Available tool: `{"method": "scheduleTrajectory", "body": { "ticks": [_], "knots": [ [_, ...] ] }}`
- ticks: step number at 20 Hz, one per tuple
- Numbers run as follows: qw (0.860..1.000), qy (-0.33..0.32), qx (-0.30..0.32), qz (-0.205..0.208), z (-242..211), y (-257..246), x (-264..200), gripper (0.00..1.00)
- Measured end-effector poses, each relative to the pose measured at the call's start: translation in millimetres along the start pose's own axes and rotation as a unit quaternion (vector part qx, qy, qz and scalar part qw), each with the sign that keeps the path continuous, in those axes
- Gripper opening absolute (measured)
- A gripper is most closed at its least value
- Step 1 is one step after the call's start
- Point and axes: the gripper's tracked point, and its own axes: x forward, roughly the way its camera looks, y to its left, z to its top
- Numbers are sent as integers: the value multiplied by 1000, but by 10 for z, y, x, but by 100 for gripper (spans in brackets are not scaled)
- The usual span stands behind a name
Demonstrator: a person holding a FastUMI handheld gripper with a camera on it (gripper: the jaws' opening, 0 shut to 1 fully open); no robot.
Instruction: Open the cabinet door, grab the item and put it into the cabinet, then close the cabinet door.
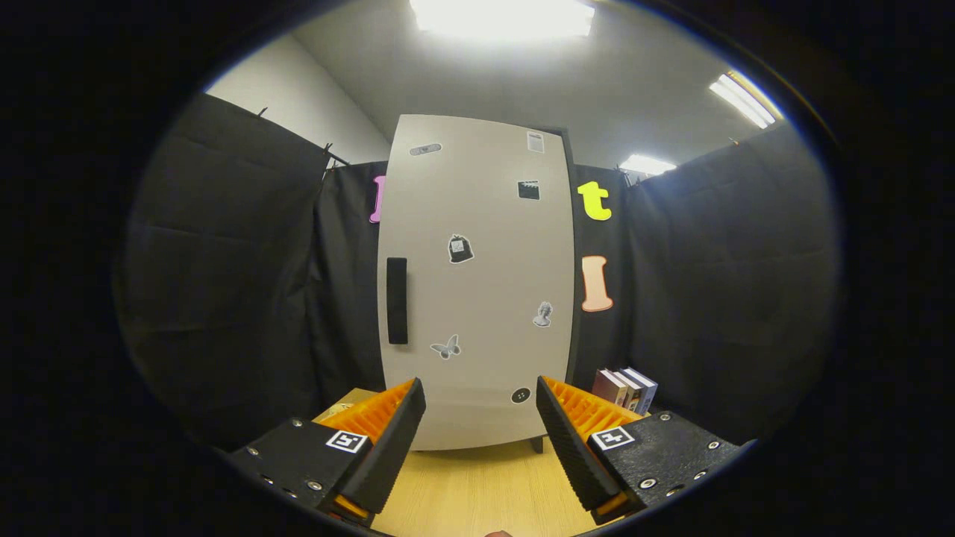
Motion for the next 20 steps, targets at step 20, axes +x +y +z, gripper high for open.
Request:
{"method": "scheduleTrajectory", "body": {
  "ticks": [20],
  "knots": [
    [999, -8, 30, -25, -179, -191, -528, 93]
  ]
}}
